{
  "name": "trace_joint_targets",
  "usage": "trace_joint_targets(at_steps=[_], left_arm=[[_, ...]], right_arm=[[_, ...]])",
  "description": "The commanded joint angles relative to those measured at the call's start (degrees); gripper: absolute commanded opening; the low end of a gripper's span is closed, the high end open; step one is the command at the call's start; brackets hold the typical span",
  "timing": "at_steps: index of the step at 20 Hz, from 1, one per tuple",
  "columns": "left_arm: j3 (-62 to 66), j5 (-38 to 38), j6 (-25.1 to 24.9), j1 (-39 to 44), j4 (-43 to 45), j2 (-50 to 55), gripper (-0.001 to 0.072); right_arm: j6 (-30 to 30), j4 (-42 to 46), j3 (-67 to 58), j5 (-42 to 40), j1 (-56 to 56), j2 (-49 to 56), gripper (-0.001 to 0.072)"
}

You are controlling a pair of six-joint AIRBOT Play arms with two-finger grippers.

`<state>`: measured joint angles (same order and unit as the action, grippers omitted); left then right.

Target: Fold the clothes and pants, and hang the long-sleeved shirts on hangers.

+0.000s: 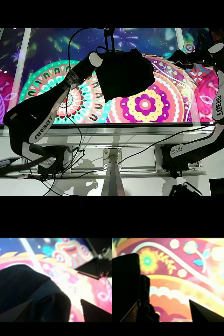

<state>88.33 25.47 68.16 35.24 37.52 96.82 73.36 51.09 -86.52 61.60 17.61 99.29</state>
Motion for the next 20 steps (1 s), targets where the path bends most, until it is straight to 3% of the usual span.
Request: trace_joint_targets(at_steps=[1, 6, 13, 18, 20], left_arm=[[0.07, 4.13, 0.02, -1.29, 4.28, -0.09, 0.0705], [0.07, 4.24, 0.04, -1.29, 4.28, -0.09, 0.0705], [0.07, 7.45, 0.04, -1.29, 4.28, -0.11, 0.0705], [0.07, 9.77, 0.02, -1.33, 4.28, -0.11, 0.0704], [0.07, 9.75, 0.02, -1.36, 4.28, -0.09, 0.0705]], right_arm=[[-3.37, -10.71, -0.02, 1.57, -1.84, 2.93, 0.0713], [1.27, -7.93, -0.02, -6.45, -11.13, 4.20, 0.0706], [0.85, 17.18, -0.02, 6.12, -13.55, 5.40, 0.0705], [1.70, 11.50, 0.11, 7.82, -7.74, 5.86, 0.0694], [1.84, 5.22, 0.17, 9.99, -7.23, 7.69, 0.0694]])
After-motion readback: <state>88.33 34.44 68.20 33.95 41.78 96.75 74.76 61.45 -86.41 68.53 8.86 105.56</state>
